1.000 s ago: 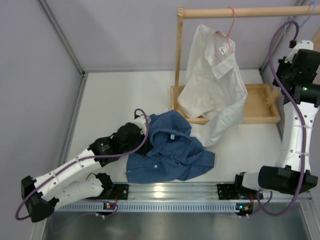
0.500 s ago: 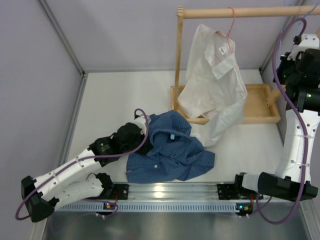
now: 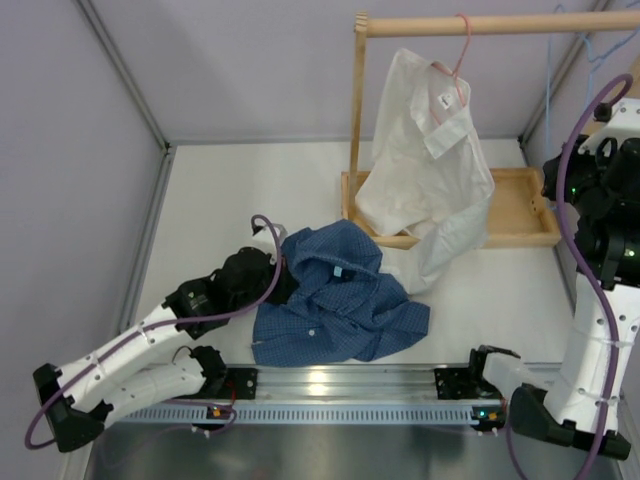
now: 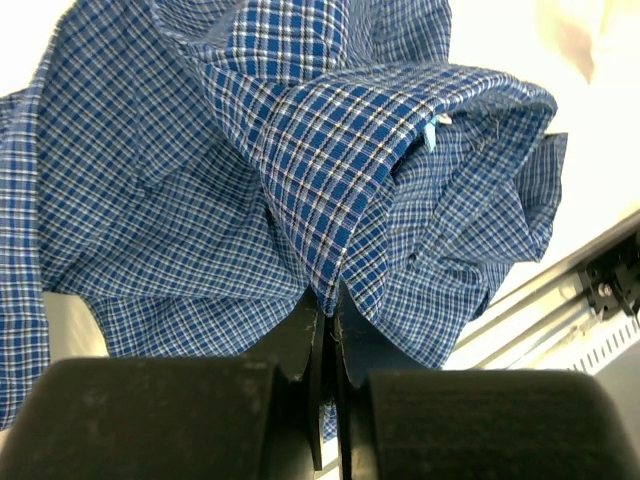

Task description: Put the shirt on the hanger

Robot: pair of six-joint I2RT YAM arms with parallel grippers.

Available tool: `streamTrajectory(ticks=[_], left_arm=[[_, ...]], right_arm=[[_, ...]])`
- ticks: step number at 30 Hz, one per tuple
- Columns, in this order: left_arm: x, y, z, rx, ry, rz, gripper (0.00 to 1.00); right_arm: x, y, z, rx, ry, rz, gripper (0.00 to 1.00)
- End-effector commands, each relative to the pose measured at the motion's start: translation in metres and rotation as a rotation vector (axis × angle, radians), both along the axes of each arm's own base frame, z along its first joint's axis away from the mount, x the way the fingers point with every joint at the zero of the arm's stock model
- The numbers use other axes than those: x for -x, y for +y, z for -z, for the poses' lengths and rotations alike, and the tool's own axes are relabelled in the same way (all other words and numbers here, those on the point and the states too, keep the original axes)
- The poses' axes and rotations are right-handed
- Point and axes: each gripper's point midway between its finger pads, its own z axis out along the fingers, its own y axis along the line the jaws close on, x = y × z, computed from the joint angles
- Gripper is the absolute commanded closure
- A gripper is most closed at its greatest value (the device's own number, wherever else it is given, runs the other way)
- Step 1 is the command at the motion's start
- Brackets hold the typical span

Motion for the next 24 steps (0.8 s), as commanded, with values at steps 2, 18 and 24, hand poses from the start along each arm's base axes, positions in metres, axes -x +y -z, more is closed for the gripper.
streamTrajectory(ticks=[2, 18, 24], left_arm=[[-0.015, 0.004, -0.032, 0.060, -0.058, -0.103, 1.00], [-0.064, -0.002, -0.072, -0.009, -0.113, -0.278, 1.00], [-0.067, -0.005, -0.080, 0.002, -0.117, -0.283, 1.00]], right_arm=[[0.028, 0.027, 0.013, -0.052, 0.027, -0.083, 1.00], [0.168, 0.079, 0.028, 0.002, -0.079, -0.367, 1.00], [0.202, 0.102, 0.039, -0.024, -0.052, -0.593, 1.00]])
